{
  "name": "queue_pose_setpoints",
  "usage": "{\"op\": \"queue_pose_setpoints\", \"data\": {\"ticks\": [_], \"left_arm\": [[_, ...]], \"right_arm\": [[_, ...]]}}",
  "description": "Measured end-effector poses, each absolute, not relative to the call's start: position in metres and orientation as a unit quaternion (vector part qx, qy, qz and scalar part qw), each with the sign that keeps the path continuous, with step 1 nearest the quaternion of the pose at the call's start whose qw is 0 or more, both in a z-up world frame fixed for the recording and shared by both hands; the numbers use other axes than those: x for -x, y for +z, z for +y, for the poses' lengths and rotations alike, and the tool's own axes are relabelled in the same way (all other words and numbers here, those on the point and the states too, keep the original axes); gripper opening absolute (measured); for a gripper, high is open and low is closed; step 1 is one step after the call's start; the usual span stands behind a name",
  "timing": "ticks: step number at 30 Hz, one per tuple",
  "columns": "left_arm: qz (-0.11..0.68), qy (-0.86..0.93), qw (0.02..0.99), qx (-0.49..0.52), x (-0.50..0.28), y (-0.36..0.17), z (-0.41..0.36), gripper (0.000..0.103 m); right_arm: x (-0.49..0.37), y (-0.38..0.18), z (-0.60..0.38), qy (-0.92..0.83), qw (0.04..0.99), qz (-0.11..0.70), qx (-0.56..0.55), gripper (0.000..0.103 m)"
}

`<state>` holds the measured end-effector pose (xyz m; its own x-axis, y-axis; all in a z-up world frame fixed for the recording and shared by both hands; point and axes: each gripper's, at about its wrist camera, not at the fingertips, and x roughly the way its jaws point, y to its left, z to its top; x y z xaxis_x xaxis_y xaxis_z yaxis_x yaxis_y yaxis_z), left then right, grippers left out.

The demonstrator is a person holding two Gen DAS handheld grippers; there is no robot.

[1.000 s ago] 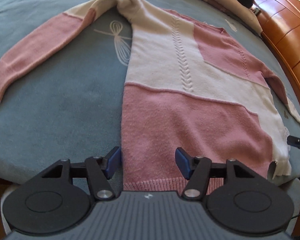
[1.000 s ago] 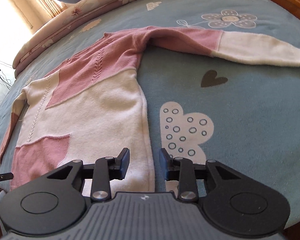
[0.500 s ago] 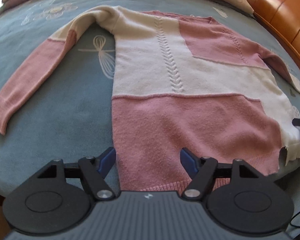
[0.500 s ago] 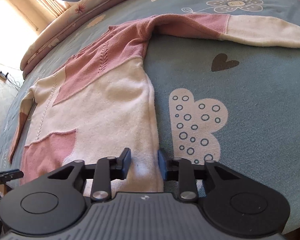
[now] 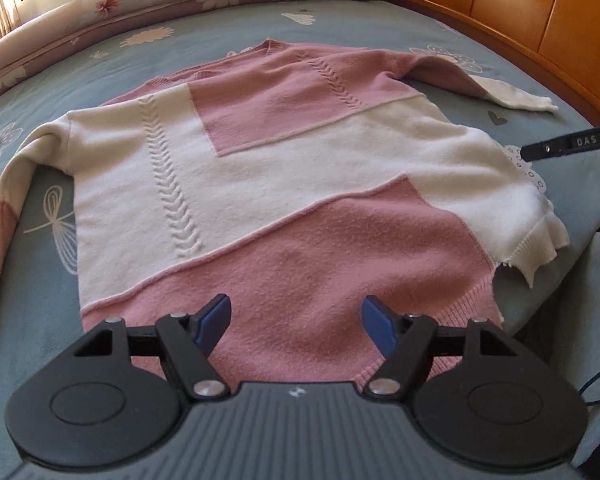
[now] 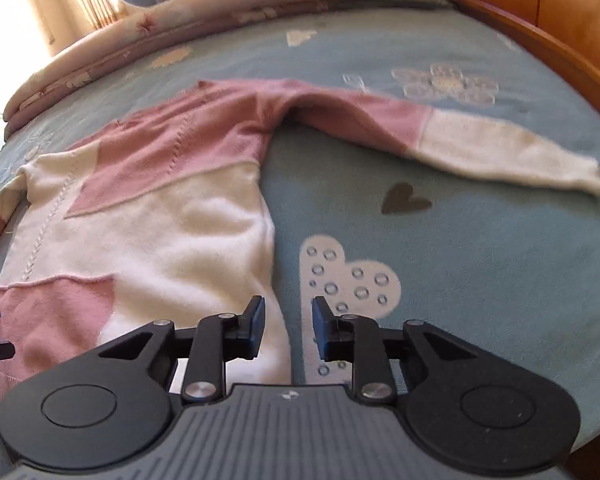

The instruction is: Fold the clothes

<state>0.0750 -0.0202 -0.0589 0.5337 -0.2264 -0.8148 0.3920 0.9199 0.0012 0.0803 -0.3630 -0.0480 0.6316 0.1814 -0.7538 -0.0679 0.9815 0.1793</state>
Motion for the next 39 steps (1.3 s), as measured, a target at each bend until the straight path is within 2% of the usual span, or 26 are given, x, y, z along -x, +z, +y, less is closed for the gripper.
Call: {"op": "queue_pose_setpoints", "data": {"ticks": [3,7,9,16,18,21,25,27,31,35,39], "left_arm": [[0.454,-0.182,0.866,-0.104,-0.083,-0.067,-0.029,0.072],[0.469,-0.185,0.857,-0.112,-0.078,-0.079,-0.031,0.073],[0.467,-0.191,0.855,-0.119,-0.069,-0.086,-0.028,0.078],[0.463,-0.176,0.861,-0.117,-0.088,-0.084,-0.04,0.08],[0.461,-0.182,0.859,-0.126,-0.085,-0.087,-0.041,0.081],[0.461,-0.2,0.857,-0.119,-0.068,-0.089,-0.028,0.085],[0.456,-0.213,0.854,-0.13,-0.052,-0.08,-0.017,0.085],[0.426,-0.215,0.867,-0.142,-0.05,-0.067,-0.024,0.085],[0.359,-0.266,0.879,-0.169,-0.048,-0.043,-0.058,0.085],[0.335,-0.303,0.867,-0.212,-0.047,-0.045,-0.104,0.085],[0.296,-0.346,0.848,-0.272,-0.034,-0.055,-0.142,0.085]], "right_arm": [[-0.081,-0.038,-0.33,0.131,0.897,0.42,-0.05,0.031],[-0.081,-0.058,-0.29,0.176,0.874,0.453,0.004,0.031],[-0.083,-0.075,-0.288,0.166,0.868,0.467,0.019,0.031],[-0.11,-0.082,-0.296,0.149,0.879,0.453,-0.024,0.031],[-0.106,-0.08,-0.294,0.155,0.877,0.455,-0.006,0.034],[-0.084,-0.078,-0.302,0.171,0.868,0.466,0.018,0.046],[-0.052,-0.064,-0.322,0.167,0.867,0.469,0.027,0.048],[-0.04,-0.05,-0.323,0.172,0.874,0.452,0.05,0.05],[-0.02,-0.043,-0.304,0.212,0.864,0.436,0.136,0.061],[-0.009,-0.064,-0.277,0.219,0.844,0.433,0.229,0.061],[-0.03,-0.058,-0.286,0.201,0.859,0.422,0.209,0.061]]}}
